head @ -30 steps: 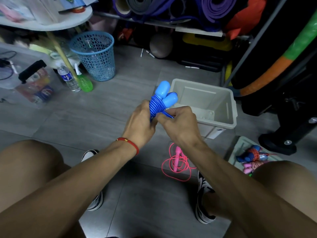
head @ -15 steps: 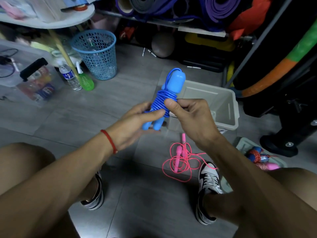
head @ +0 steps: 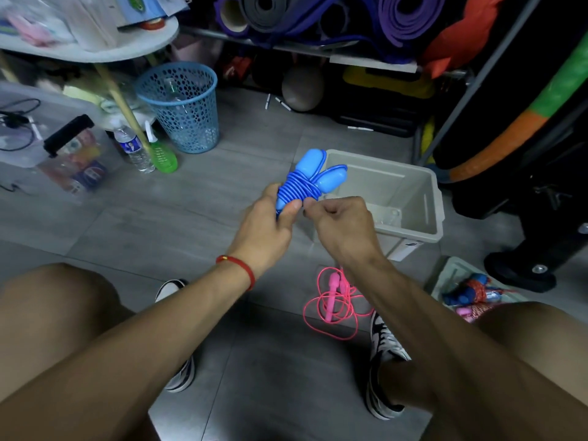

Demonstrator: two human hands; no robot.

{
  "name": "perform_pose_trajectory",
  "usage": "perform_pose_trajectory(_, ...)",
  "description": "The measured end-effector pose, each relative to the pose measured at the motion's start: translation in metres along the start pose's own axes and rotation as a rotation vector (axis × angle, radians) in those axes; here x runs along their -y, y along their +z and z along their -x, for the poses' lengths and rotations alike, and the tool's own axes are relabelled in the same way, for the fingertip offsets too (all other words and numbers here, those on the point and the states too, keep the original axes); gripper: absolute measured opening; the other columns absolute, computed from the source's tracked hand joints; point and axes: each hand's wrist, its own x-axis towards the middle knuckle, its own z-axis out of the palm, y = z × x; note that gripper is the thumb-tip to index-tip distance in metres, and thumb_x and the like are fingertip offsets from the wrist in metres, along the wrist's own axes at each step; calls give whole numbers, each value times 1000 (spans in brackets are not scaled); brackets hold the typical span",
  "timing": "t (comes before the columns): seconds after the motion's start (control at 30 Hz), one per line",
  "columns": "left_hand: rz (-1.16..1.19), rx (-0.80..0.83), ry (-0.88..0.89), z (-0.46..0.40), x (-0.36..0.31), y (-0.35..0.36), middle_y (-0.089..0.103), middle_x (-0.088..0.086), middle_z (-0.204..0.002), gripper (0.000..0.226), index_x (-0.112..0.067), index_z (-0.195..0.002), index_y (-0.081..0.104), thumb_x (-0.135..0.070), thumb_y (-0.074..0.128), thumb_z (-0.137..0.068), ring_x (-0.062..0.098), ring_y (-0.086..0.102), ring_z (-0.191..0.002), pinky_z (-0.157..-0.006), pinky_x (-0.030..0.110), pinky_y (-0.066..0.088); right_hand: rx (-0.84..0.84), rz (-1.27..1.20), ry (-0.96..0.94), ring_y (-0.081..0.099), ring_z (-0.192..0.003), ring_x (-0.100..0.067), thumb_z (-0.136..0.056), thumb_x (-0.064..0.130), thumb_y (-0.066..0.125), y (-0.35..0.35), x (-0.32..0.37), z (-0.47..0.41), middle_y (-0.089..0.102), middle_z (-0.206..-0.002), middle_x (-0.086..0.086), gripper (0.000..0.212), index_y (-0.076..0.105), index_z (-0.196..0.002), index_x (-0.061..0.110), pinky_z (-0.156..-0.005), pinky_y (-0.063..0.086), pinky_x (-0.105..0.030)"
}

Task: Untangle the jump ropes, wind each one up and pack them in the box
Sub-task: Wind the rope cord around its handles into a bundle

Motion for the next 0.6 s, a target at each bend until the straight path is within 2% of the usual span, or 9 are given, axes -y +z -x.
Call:
perform_pose_trajectory(0.07,-31,-62,69,1,-1,3,71,7,-98,27,-13,-120,58,-27,56,-97,28,65,-92,-78,37,50,23,-9,48,36,-43,-9,-90,34,65,2,2,2,43,-44,2,37,67,-69,4,-44,32,-25)
perform_pose_trajectory(0.13,-59,-110,130,3,2,6,70,10,-98,26,-12,-120,59,-21,57,-96,31,65,-91,-79,40,50,45,-10,62,34,-41,-9,-87,31,65,4,2,4,41,-44,6,35,63,-64,5,-43,29,-23)
perform_pose_trajectory(0.2,-95,-129,187,6,5,9,69,12,-99,30,-10,-120,60,-21,57,-92,34,63,-92,-82,44,50,48,-44,73,35,-40,-8,-86,36,68,4,3,5,42,-44,7,39,65,-66,3,-46,30,-24)
perform_pose_trajectory(0.27,-159,-138,243,6,8,11,67,12,-101,38,-9,-124,60,-26,59,-90,35,60,-92,-85,44,49,47,-133,99,33,-40,-9,-84,48,71,3,3,5,38,-42,9,51,60,-57,6,-48,29,-24)
perform_pose_trajectory(0.37,-247,-147,297,9,9,13,61,10,-103,55,-10,-138,56,-31,67,-87,29,55,-95,-90,35,44,-5,-201,106,28,-43,-9,-78,58,76,1,0,5,32,-43,11,57,48,-50,16,-46,25,-25)
perform_pose_trajectory(0.43,-269,-108,329,12,9,12,57,8,-106,66,-12,-144,51,-36,69,-86,25,53,-100,-92,30,42,-7,-232,100,27,-47,-10,-78,55,78,0,-5,4,32,-46,8,57,54,-54,9,-49,25,-25)
perform_pose_trajectory(0.5,-112,-11,272,15,4,9,57,4,-112,70,-15,-145,50,-46,67,-84,18,56,-107,-96,27,45,65,-298,76,28,-50,-11,-82,48,77,-4,-8,1,35,-50,5,51,60,-56,8,-52,26,-27)
perform_pose_trajectory(0.57,244,99,61,12,-4,1,62,-1,-120,68,-17,-143,53,-48,65,-83,7,60,-112,-102,26,48,180,-334,13,28,-51,-9,-90,39,73,-13,-6,-1,40,-52,6,42,68,-57,12,-52,25,-28)
perform_pose_trajectory(0.6,430,154,-57,9,-6,-5,65,2,-124,65,-16,-142,54,-42,66,-84,7,62,-111,-102,29,49,246,-342,-37,27,-48,-5,-94,34,69,-19,-3,1,42,-51,12,36,71,-62,16,-49,25,-25)
